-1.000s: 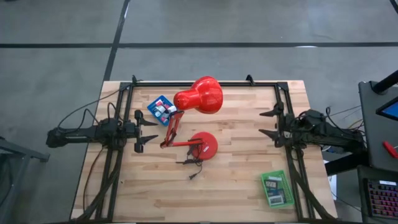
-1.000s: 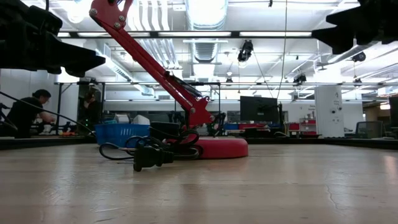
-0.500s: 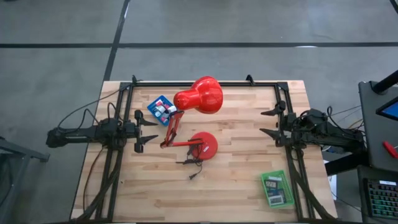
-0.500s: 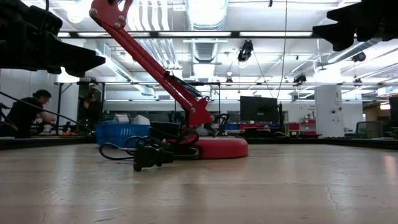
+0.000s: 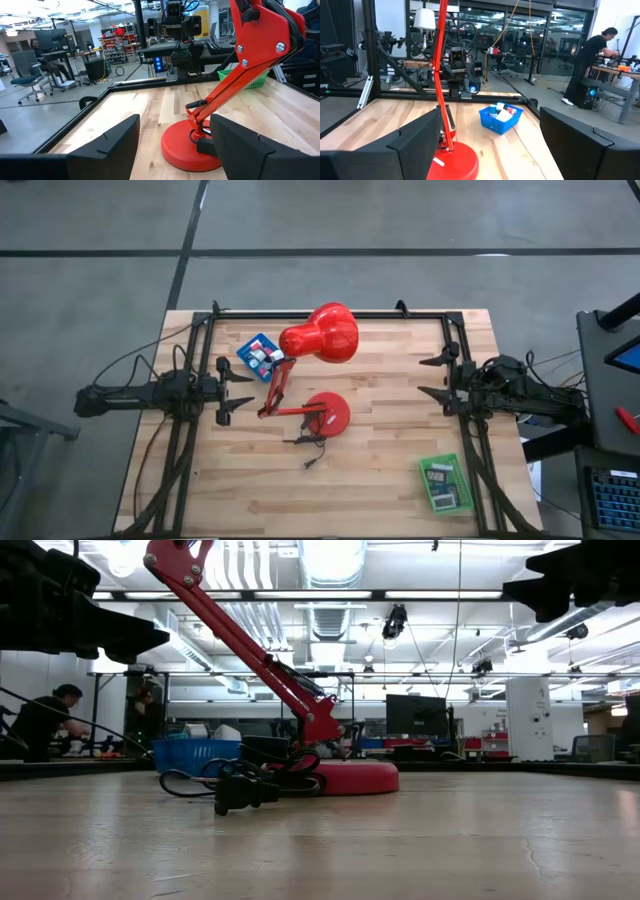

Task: Pick & Place Office items
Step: Return to Home Position

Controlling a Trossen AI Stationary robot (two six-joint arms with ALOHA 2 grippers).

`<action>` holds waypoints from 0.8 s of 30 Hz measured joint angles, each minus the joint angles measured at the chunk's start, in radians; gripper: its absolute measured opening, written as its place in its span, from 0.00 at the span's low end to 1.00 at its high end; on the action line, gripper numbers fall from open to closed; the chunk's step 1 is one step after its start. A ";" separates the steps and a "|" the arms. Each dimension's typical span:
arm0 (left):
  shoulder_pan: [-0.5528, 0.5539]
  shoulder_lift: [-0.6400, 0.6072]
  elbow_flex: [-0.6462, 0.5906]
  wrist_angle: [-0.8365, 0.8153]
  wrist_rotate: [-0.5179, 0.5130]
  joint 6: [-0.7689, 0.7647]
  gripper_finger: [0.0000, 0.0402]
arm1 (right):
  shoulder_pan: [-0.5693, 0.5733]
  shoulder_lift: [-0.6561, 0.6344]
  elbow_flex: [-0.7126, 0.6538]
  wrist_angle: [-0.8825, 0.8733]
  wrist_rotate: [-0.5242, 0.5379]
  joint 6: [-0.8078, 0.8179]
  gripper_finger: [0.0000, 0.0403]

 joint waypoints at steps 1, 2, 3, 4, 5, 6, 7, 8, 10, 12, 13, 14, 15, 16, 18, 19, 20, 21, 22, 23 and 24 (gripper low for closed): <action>0.000 0.000 0.000 0.000 0.000 0.000 0.61 | 0.000 0.000 0.000 -0.004 0.000 0.003 0.81; 0.000 0.000 0.000 0.000 0.000 0.000 0.61 | 0.000 0.000 0.000 -0.014 -0.001 0.016 0.81; 0.000 0.000 0.000 0.000 0.000 0.000 0.61 | 0.000 0.000 0.000 -0.032 -0.003 0.039 0.81; 0.000 0.000 0.000 0.000 0.000 0.000 0.61 | 0.000 0.000 0.000 -0.054 -0.008 0.066 0.81; 0.000 0.000 0.000 0.000 0.000 0.000 0.61 | 0.000 0.000 0.000 -0.082 -0.019 0.095 0.81; 0.000 0.000 0.000 0.000 0.000 0.000 0.61 | 0.000 -0.002 -0.001 -0.104 -0.025 0.116 0.81; 0.000 0.000 0.000 0.000 0.000 0.000 0.61 | 0.000 -0.002 -0.001 -0.123 -0.026 0.126 0.81; 0.000 0.000 0.000 0.000 0.000 0.000 0.61 | 0.000 -0.002 -0.001 -0.139 -0.026 0.125 0.81; 0.000 0.000 0.000 0.000 0.000 0.000 0.61 | 0.000 -0.002 -0.001 -0.155 -0.026 0.087 0.81; 0.000 0.000 0.000 0.000 0.000 0.000 0.61 | 0.000 -0.002 -0.001 -0.160 -0.026 0.034 0.81; 0.000 0.000 0.000 0.000 0.000 0.000 0.61 | 0.000 -0.002 -0.001 -0.160 -0.026 0.009 0.81; 0.000 0.000 0.000 0.000 0.000 0.000 0.61 | 0.000 -0.002 -0.001 -0.160 -0.026 -0.013 0.81; 0.000 0.000 0.000 0.000 0.000 0.000 0.61 | 0.000 -0.002 -0.001 -0.160 -0.024 -0.034 0.81; 0.000 0.000 0.000 0.000 0.000 0.000 0.61 | 0.000 -0.002 -0.001 -0.160 -0.019 -0.053 0.81; 0.000 0.000 0.000 0.000 0.000 0.000 0.61 | 0.000 -0.002 -0.001 -0.160 -0.010 -0.079 0.81; 0.000 0.000 0.000 0.000 0.000 0.000 0.61 | 0.000 -0.002 -0.001 -0.160 -0.008 -0.078 0.81; 0.000 0.000 0.000 0.000 0.000 0.000 0.61 | 0.001 -0.002 -0.001 -0.160 -0.010 -0.074 0.81; 0.000 0.000 0.000 0.000 0.000 0.000 0.61 | 0.001 -0.002 -0.001 -0.160 -0.016 -0.070 0.81; 0.000 0.000 0.000 0.000 0.000 0.000 0.61 | 0.000 -0.002 -0.001 -0.160 -0.018 -0.070 0.81; 0.000 0.000 0.000 0.000 0.000 0.000 0.61 | 0.000 -0.002 -0.001 -0.160 -0.018 -0.076 0.81; 0.000 0.000 0.000 0.000 0.000 0.000 0.61 | 0.000 -0.001 -0.001 -0.160 -0.018 -0.078 0.81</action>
